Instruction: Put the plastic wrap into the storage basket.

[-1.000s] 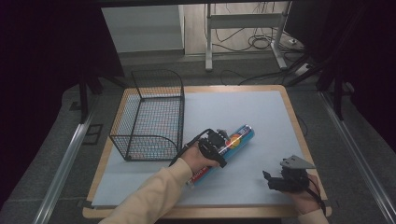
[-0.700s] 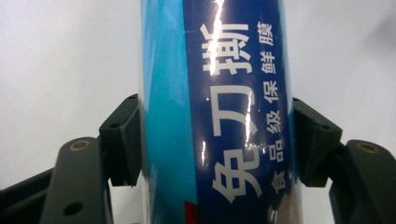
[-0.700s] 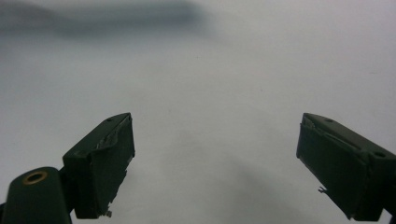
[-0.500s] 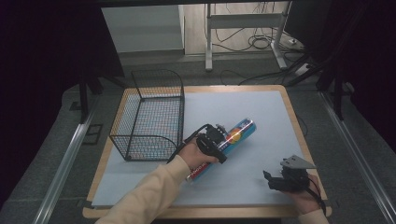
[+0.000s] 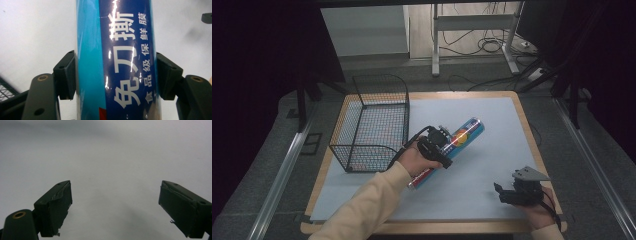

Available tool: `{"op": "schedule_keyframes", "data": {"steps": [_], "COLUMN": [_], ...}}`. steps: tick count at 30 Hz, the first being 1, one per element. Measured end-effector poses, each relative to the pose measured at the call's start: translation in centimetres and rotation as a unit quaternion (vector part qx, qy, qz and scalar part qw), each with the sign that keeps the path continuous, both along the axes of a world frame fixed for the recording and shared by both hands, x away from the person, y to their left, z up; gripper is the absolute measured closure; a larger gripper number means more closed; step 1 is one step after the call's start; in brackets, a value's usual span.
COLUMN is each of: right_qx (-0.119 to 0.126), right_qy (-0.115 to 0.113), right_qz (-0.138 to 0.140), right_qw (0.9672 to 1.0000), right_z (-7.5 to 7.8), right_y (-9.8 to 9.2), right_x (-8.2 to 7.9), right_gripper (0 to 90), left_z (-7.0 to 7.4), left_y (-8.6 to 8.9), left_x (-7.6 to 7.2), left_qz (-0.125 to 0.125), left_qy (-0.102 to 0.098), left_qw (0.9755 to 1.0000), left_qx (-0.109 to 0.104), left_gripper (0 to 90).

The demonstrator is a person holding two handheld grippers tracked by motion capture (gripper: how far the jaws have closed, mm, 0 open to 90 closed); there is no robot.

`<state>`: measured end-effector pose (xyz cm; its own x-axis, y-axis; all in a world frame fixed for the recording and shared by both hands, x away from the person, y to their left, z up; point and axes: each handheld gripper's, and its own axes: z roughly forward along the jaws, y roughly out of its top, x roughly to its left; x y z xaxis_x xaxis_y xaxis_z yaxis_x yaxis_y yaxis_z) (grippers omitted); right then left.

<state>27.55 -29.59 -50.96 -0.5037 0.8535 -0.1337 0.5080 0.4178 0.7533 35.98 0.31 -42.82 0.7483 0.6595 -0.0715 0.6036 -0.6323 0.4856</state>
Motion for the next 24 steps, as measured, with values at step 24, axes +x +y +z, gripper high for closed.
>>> {"op": "schedule_keyframes", "data": {"steps": [24], "right_qx": [0.003], "right_qy": [-0.006], "right_qz": [0.000], "right_qw": [1.0000], "right_z": [0.1], "right_y": [0.0], "right_x": [-0.1], "right_gripper": [11.9], "left_z": [3.3], "left_y": [1.5], "left_x": [0.6], "left_qz": [0.011], "left_qy": [-0.030], "left_qw": [0.9993], "left_qx": [-0.018], "left_gripper": [31.6]}}
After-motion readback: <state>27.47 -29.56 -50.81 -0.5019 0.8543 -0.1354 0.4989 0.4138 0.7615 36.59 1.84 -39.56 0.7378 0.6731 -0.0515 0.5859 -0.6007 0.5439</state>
